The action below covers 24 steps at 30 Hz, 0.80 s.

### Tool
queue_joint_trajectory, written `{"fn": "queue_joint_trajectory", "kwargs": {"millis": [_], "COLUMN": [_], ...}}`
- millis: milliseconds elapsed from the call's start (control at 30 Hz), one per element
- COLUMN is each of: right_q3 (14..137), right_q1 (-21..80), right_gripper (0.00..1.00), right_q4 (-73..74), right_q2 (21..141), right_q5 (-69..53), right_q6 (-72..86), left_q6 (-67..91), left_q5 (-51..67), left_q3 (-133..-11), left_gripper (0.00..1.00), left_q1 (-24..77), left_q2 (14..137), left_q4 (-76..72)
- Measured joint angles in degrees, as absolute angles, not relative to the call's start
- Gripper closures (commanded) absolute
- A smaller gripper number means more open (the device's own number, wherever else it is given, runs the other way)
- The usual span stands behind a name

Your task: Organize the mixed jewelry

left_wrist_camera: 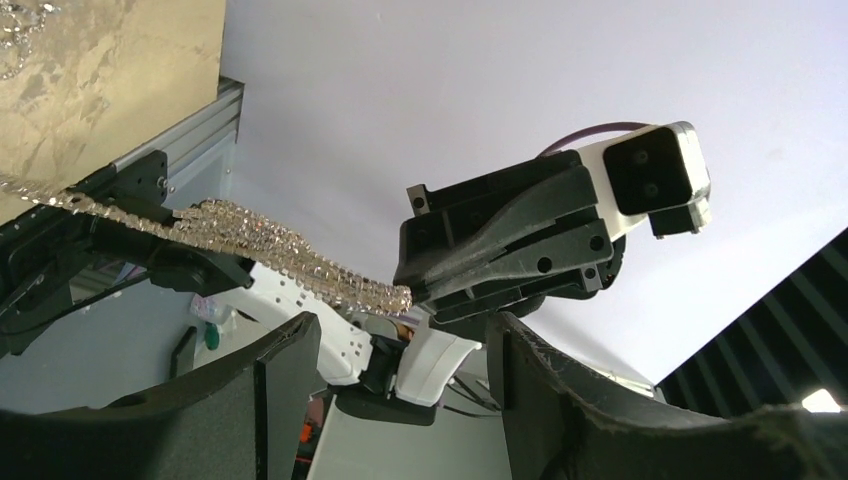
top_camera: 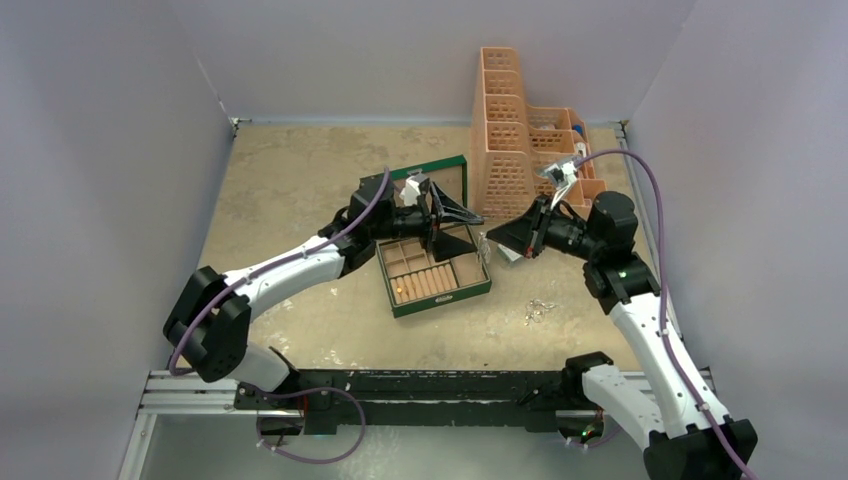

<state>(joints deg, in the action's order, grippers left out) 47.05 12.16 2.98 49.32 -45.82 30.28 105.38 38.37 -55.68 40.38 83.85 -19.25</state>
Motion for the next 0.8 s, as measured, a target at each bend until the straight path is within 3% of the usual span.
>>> {"fn": "queue_joint_trajectory", "kwargs": {"millis": [167, 500, 800], "right_q3": [46.44, 46.37, 46.37], "right_q1": [12.16, 12.16, 12.16], "right_gripper": [1.00, 1.00, 1.00], "right_q4": [2.83, 2.68, 2.66], "right_q2": [49.32, 47.99, 47.86], "right_q5": [-46.13, -46.54, -47.59], "right_q6": [30.30, 30.30, 30.30], "left_q6": [105.95, 106.67, 106.65], "left_q5": [38.39, 36.77, 35.05], "left_q3": [-56.95, -57.67, -57.67], "left_gripper": [0.40, 0.55, 0.56], "left_q1": [41.60, 42.13, 42.13], "left_q2": [85.62, 85.84, 85.86], "left_q4": [-19.18, -19.16, -18.76]}}
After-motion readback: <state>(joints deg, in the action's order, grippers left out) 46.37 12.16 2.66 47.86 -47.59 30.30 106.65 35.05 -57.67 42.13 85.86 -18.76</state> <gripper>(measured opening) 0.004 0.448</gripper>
